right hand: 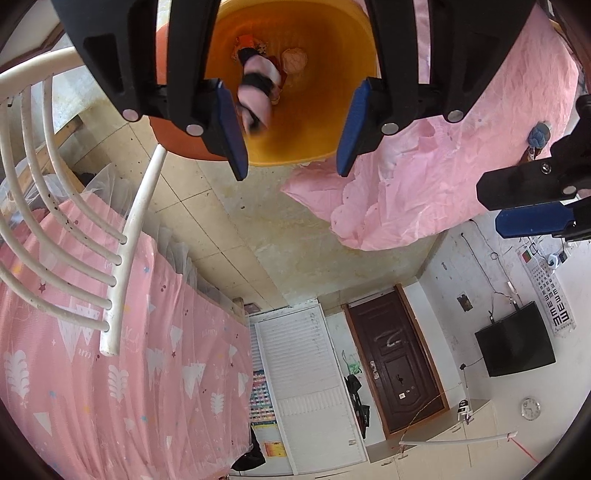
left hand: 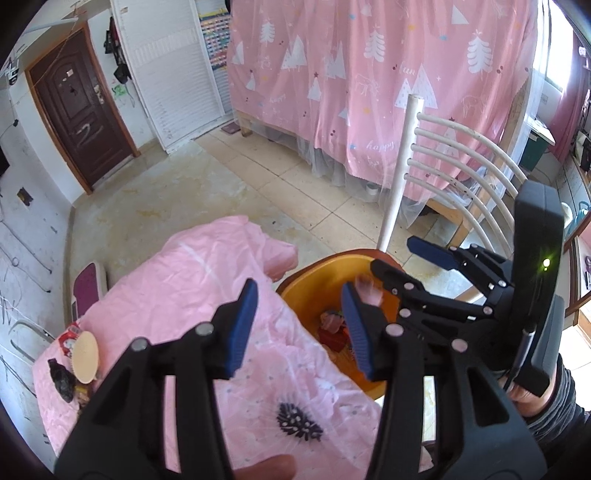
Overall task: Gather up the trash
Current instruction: 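Carry the glove and orange box to the basin and open the right tool, then move both open tools back over the items on the bed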
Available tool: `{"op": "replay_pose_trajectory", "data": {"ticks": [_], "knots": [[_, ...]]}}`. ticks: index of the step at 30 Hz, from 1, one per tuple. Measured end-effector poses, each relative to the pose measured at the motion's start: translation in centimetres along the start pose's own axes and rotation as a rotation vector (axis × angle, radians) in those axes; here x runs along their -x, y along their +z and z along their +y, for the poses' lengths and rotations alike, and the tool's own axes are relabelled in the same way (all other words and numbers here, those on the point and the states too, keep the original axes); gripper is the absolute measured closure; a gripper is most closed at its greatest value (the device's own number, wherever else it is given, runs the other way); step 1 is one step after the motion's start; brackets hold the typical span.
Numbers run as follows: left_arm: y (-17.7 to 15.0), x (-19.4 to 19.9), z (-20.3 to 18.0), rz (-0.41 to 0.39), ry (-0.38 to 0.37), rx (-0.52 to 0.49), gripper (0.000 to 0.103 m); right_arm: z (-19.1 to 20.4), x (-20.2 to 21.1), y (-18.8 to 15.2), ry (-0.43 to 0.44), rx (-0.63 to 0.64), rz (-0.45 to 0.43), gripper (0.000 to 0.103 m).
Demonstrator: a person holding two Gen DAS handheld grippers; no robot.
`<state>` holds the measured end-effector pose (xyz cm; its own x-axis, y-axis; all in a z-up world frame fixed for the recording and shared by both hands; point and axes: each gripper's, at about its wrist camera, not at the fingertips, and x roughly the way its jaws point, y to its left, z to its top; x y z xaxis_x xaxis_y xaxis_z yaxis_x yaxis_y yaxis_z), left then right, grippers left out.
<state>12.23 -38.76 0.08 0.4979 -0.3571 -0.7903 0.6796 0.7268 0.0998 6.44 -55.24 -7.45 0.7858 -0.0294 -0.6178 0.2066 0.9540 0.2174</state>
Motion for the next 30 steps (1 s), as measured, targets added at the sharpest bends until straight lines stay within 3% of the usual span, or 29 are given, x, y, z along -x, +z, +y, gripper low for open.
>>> {"op": "replay_pose_trajectory", "data": {"ticks": [14, 30], "knots": [[-2.4, 3.0, 5.4, -0.056, 0.014, 0.092, 0.058, 6.0, 0.9, 1.5, 0.002, 0.096, -0.016, 0.063], [-7.4, 6.2, 16.5, -0.085, 0.099, 0.248, 0.058, 16.8, -0.8, 2.8, 0.056, 0.236, -0.004, 0.063]]}}
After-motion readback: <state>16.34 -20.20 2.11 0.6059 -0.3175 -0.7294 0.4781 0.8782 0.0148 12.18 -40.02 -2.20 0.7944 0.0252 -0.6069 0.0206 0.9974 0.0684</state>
